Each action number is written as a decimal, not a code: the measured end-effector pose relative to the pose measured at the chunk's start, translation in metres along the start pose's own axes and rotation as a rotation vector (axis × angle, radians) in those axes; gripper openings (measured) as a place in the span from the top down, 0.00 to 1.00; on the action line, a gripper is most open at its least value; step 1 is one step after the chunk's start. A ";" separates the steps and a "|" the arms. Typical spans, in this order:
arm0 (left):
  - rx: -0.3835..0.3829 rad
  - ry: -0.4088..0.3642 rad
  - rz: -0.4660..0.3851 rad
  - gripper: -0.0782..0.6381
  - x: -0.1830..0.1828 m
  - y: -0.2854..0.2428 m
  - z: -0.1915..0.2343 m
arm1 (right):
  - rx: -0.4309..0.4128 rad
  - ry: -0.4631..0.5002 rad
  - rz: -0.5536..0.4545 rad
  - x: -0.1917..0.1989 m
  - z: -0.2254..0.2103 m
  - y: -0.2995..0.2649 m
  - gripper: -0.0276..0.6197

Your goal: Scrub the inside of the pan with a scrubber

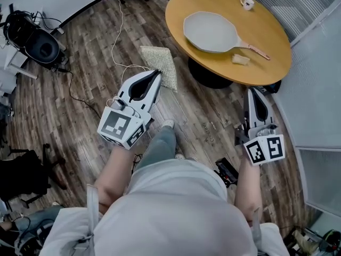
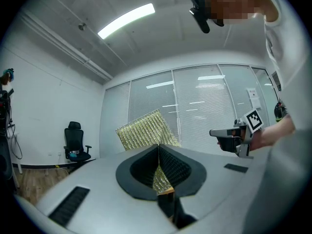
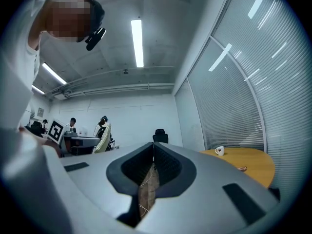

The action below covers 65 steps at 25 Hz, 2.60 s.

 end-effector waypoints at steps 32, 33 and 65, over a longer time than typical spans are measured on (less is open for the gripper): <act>0.170 0.029 0.037 0.87 -0.024 -0.173 0.132 | 0.148 0.025 0.023 0.009 -0.060 -0.158 0.93; 0.177 0.029 0.038 0.87 -0.024 -0.177 0.134 | 0.155 0.026 0.023 0.009 -0.061 -0.160 0.93; 0.317 0.064 0.067 0.87 -0.018 -0.238 0.187 | 0.267 0.037 0.091 0.029 -0.059 -0.199 0.92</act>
Point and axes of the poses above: the fingertips, and each gripper's own axes: y backward along the fingers, z to its left, x out of its underside, the point moved 4 cm from there along y, backward along the fingers, and after that the axes turned 13 degrees about y, right-handed, at the moved point
